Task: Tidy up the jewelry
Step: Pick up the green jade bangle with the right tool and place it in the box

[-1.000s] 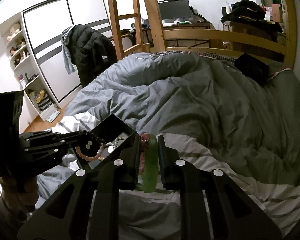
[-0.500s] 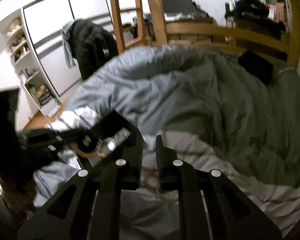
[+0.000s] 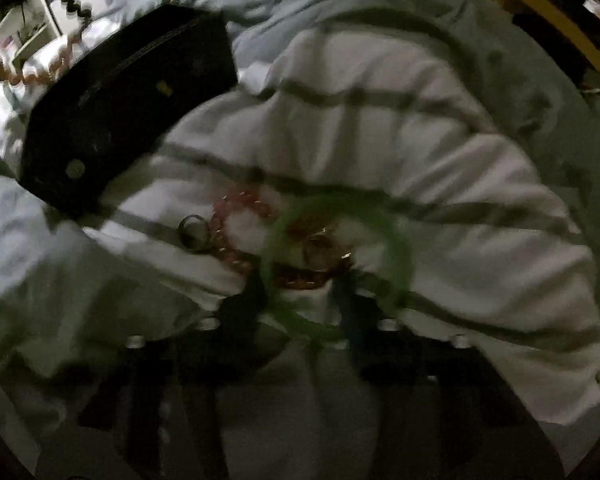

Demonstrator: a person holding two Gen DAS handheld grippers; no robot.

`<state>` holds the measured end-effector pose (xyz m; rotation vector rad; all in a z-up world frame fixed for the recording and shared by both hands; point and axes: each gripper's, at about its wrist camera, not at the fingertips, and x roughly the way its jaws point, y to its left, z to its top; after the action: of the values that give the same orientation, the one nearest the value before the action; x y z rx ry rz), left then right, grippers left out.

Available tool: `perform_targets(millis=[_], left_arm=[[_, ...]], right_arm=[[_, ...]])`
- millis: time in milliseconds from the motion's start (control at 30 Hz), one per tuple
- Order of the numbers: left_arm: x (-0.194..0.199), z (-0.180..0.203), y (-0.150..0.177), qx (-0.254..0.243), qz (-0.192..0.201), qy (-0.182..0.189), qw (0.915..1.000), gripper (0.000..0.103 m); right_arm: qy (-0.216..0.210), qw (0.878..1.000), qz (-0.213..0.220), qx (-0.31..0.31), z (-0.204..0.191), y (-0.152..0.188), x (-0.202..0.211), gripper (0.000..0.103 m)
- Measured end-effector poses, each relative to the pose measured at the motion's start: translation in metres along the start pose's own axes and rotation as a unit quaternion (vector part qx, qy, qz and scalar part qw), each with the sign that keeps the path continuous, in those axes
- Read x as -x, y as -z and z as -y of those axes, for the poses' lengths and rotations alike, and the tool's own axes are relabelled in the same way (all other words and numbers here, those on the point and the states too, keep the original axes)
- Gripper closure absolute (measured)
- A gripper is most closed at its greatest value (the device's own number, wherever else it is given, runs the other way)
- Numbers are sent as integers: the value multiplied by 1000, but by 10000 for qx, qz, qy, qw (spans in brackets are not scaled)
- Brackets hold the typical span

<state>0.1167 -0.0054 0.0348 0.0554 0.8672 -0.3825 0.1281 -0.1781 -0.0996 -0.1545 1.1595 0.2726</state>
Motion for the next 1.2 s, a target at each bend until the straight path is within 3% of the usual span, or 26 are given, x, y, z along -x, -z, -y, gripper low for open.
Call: perform_targets(millis=[33, 67, 267, 467, 800, 1200], left_arm=[[0, 0, 0, 4, -4, -1, 10000, 93], [-1, 0, 0, 10, -9, -3, 10000, 93], [-2, -1, 1, 1, 12, 9, 10000, 93], [4, -3, 1, 34, 67, 15, 10000, 93], [22, -28, -2, 185, 194, -139, 9995, 93], [16, -81, -2, 641, 47, -354, 9973, 93]], right_arm=[[-48, 9999, 80, 42, -1, -1, 4, 91], [-119, 9998, 137, 14, 0, -1, 7, 93], [-896, 9922, 641, -587, 19, -1, 42, 94], [-1254, 9823, 1099, -858, 23, -14, 85, 94], [-1349, 9771, 1562, -526, 1, -48, 133, 94], [-1634, 9755, 1473, -26, -50, -103, 117, 94]])
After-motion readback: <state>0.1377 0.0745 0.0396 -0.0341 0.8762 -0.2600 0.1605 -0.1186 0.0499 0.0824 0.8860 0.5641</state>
